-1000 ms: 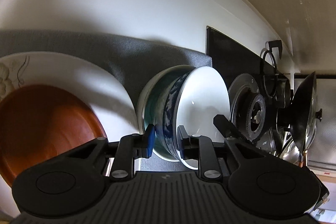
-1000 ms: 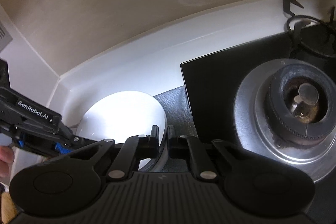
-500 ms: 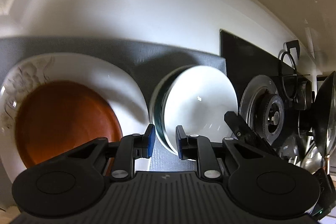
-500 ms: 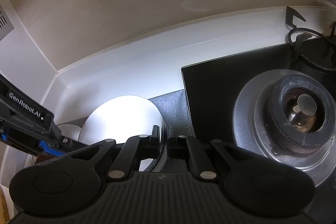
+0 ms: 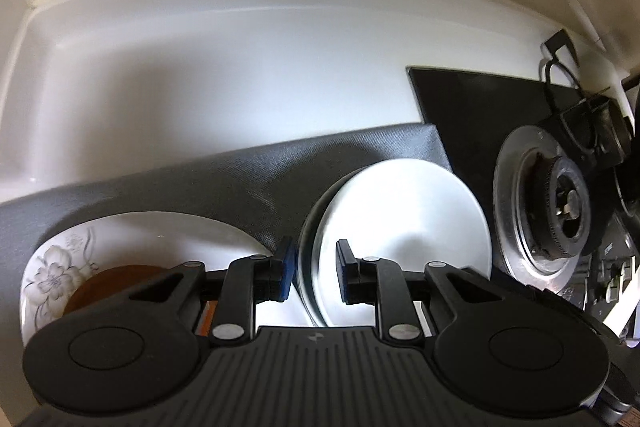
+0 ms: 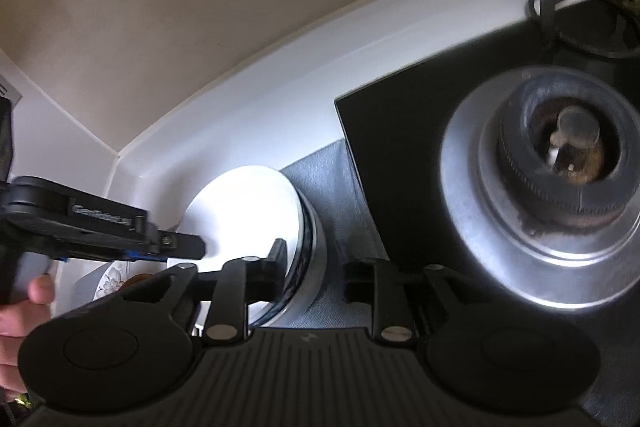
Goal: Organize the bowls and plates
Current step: 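Lower the white bowl into the blue swirl bowl with both grippers, then grasp the rims of the nested bowls with both grippers and lift them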
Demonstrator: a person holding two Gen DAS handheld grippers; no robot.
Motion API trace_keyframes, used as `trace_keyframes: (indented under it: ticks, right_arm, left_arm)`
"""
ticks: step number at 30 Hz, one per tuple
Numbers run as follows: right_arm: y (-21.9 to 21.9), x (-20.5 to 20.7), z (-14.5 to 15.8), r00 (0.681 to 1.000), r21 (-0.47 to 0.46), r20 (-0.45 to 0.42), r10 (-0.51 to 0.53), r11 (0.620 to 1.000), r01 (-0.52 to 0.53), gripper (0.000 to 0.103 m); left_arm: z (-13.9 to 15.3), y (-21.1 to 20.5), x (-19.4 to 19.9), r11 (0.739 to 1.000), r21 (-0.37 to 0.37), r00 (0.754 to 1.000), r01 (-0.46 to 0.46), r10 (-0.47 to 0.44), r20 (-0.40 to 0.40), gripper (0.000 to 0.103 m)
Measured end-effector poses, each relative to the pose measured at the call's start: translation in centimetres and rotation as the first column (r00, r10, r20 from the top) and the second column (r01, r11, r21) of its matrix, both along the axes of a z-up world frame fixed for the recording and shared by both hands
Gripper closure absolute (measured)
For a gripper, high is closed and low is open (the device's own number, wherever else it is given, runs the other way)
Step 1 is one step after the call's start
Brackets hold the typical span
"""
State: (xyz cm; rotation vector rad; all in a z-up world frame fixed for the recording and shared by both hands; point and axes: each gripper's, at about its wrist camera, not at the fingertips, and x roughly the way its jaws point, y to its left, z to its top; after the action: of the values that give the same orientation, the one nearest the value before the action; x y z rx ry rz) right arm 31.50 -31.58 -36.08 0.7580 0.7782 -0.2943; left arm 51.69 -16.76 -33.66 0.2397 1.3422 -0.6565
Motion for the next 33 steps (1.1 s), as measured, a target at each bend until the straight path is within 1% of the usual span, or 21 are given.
trace_keyframes:
  ticks: [2,4,5,7,10,13,15,17,19,20,23,26,28,30,33]
  right_arm:
    - [-0.2,-0.1,-0.7,1.0,0.047,0.007,-0.008,0.999,0.007,0.061]
    - [-0.1,-0.1,-1.3,1.0,0.089,0.016,-0.013,0.996,0.012,0.061]
    - [0.0,-0.1,-1.5,1.0,0.089,0.007,-0.017,0.996,0.016,0.062]
    - [0.7,-0.1,-1.2,1.0,0.032,-0.015,-0.004,0.999,0.005,0.068]
    - [1.4,-0.6,-0.5,0.998,-0.031,-0.059,0.021,0.999,-0.023,0.069]
    - [0.9,-2.1,-0.5,0.998,-0.023,-0.063,-0.001,1.0,0.0,0.069]
    - [0.5,-2.5,-0.9,0.998,-0.007,-0.058,0.001,1.0,-0.001,0.069]
    - [0.3,-2.1,-1.5,0.997,0.02,-0.071,0.004,1.0,-0.003,0.066]
    - [0.6,-1.5,-2.0,0.996,0.009,-0.093,0.014,1.0,-0.013,0.065]
    - [0.7,-1.3,-2.2,0.995,-0.003,-0.1,0.012,1.0,-0.013,0.068]
    - [0.5,-1.4,-2.4,0.995,0.017,-0.095,-0.011,1.0,0.012,0.071]
    - [0.6,-2.1,-2.1,0.997,0.028,-0.079,-0.008,1.0,0.01,0.071]
    - [0.9,-2.7,-1.3,0.998,0.027,-0.068,-0.002,1.0,0.003,0.072]
    - [1.3,-3.3,0.0,0.999,0.023,-0.047,0.001,1.0,0.0,0.071]
    - [2.5,-4.0,2.5,1.0,-0.002,-0.015,0.023,1.0,-0.023,0.072]
  left_arm:
    - [-0.5,-0.2,-0.1,1.0,0.0,1.0,0.01,-0.01,0.001,0.081]
    - [-0.6,-0.3,-0.4,1.0,0.004,1.0,0.027,-0.027,0.005,0.081]
    - [-0.6,-0.3,-0.7,0.999,0.007,0.999,0.032,-0.032,0.009,0.081]
    - [-0.6,-0.3,-1.4,0.999,0.009,0.999,0.036,-0.036,0.013,0.081]
    - [-0.7,-0.3,-3.1,0.997,0.009,0.997,0.072,-0.072,0.011,0.081]
    - [-0.9,-0.3,-5.0,0.994,-0.002,0.994,0.105,-0.105,0.031,0.081]
    - [-1.3,-0.8,-5.6,0.993,0.011,0.992,0.116,-0.117,0.052,0.079]
    - [-2.1,-1.3,-5.7,0.993,0.024,0.992,0.115,-0.116,0.04,0.072]
    - [-2.5,-1.7,-5.9,0.993,0.017,0.993,0.114,-0.114,0.033,0.064]
    - [-2.5,-1.6,-5.9,0.994,0.01,0.993,0.107,-0.107,0.038,0.063]
    - [-2.4,-1.6,-6.1,0.993,0.014,0.992,0.115,-0.115,0.045,0.066]
    - [-1.5,-1.0,-6.8,0.993,0.001,0.991,0.118,-0.118,0.066,0.069]
    - [-0.5,-0.5,-7.2,0.994,-0.01,0.992,0.112,-0.111,0.066,0.069]
    - [0.9,0.2,-7.8,0.994,-0.026,0.991,0.108,-0.105,0.083,0.069]
    - [3.6,2.0,-9.2,0.994,-0.052,0.986,0.101,-0.093,0.135,0.069]
